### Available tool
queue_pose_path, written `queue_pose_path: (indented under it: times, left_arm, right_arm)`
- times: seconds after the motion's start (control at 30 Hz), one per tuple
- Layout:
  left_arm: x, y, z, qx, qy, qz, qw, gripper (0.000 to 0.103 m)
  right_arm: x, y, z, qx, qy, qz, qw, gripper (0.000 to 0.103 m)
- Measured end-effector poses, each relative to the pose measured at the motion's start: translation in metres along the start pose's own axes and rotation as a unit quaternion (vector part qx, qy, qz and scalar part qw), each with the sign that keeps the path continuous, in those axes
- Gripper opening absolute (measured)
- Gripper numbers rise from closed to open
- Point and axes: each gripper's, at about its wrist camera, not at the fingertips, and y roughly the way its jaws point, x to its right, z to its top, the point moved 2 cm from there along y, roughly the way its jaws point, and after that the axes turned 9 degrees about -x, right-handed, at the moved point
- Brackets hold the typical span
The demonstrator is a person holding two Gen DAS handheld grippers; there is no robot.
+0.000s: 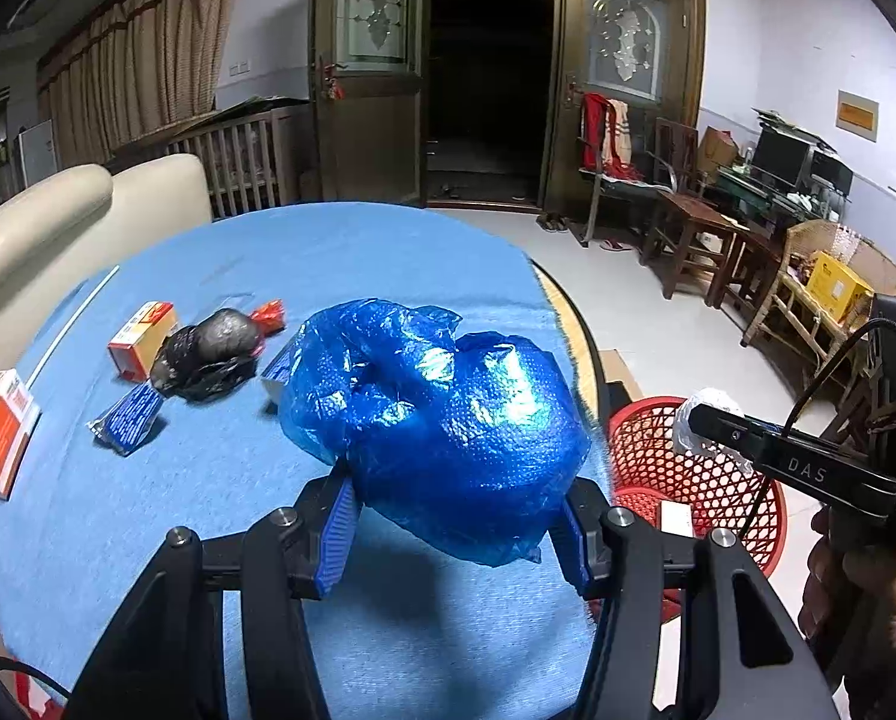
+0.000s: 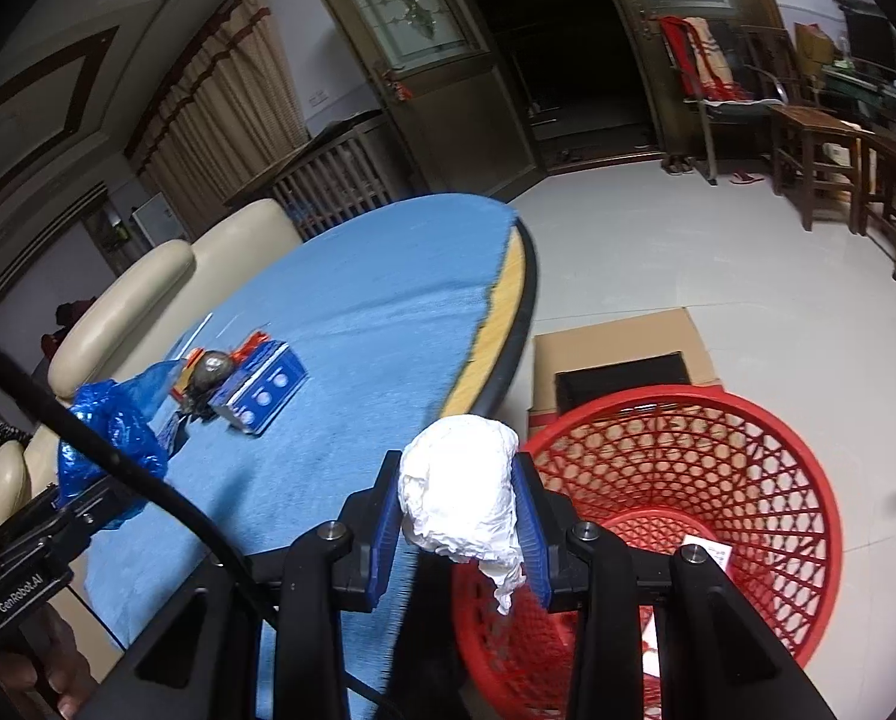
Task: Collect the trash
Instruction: 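Carry the blue bag and tissue over the wastebasket and release both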
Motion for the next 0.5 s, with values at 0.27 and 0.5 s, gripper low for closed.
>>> queue_pose_path:
  times: [0.27,0.5]
  left_arm:
    - [0.013,0.000,0.002,0.002,0.017,-0.014,0.9997,0.057]
    - [0.018,-0.001,0.006,0.003,0.027,-0.020,0.9994,0.057]
  right_arm:
    - [0.027,-0.010,-0.001,0.006,0.021,-0.022,1.000,0.037]
    - [0.043,-0.014,-0.005,0.005,0.036,-0.034,0.999,0.037]
